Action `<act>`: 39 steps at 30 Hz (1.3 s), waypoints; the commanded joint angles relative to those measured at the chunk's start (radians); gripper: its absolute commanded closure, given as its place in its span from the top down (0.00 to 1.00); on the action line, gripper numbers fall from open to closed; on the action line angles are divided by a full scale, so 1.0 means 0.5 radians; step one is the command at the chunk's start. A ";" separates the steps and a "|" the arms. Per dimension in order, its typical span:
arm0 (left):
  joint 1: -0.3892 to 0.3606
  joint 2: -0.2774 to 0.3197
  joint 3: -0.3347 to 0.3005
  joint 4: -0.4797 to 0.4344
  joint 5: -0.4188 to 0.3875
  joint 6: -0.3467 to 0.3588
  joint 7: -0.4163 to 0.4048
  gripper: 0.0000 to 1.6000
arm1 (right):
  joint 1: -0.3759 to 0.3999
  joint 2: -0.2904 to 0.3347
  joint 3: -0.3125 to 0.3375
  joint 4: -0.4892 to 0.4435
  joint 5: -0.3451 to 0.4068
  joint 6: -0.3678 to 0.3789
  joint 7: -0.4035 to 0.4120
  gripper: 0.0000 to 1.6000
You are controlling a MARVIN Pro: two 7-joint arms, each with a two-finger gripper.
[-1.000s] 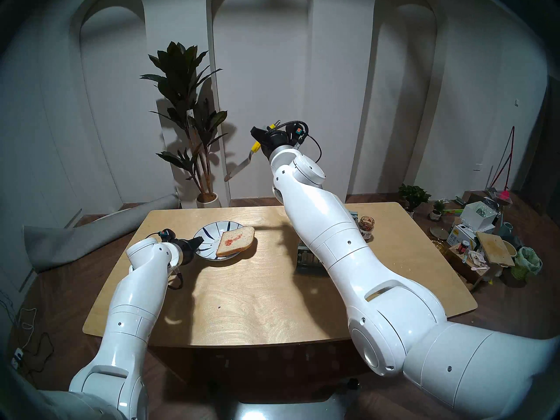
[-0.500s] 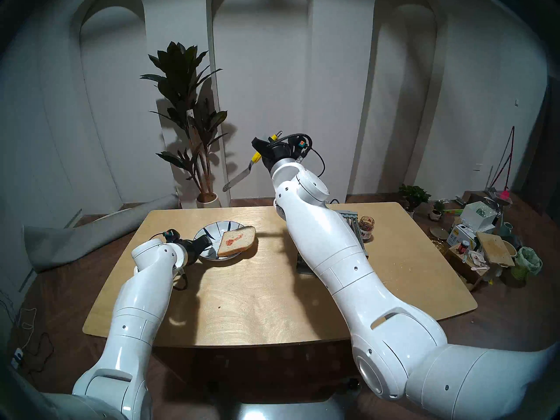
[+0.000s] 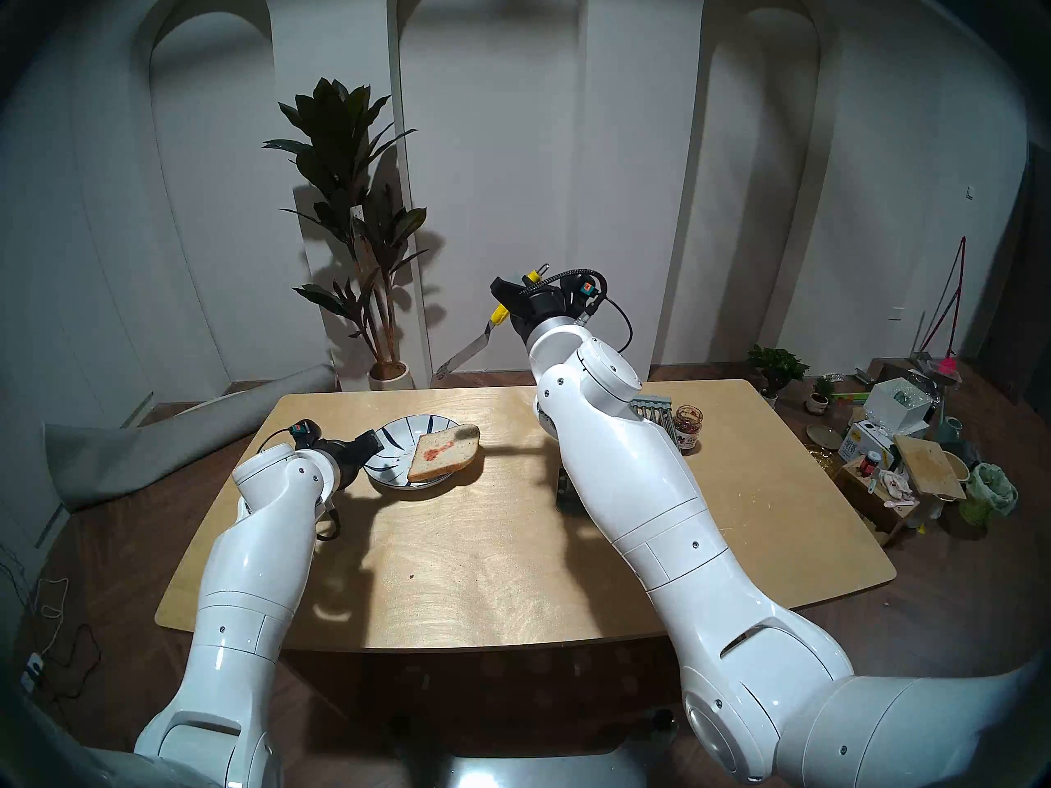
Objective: Spread jam over the slice of bread with the knife
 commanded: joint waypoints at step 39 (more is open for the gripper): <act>0.629 0.214 0.444 -0.912 1.080 -0.971 0.334 1.00 | -0.730 0.784 0.152 -0.986 -0.858 -0.004 -0.645 0.00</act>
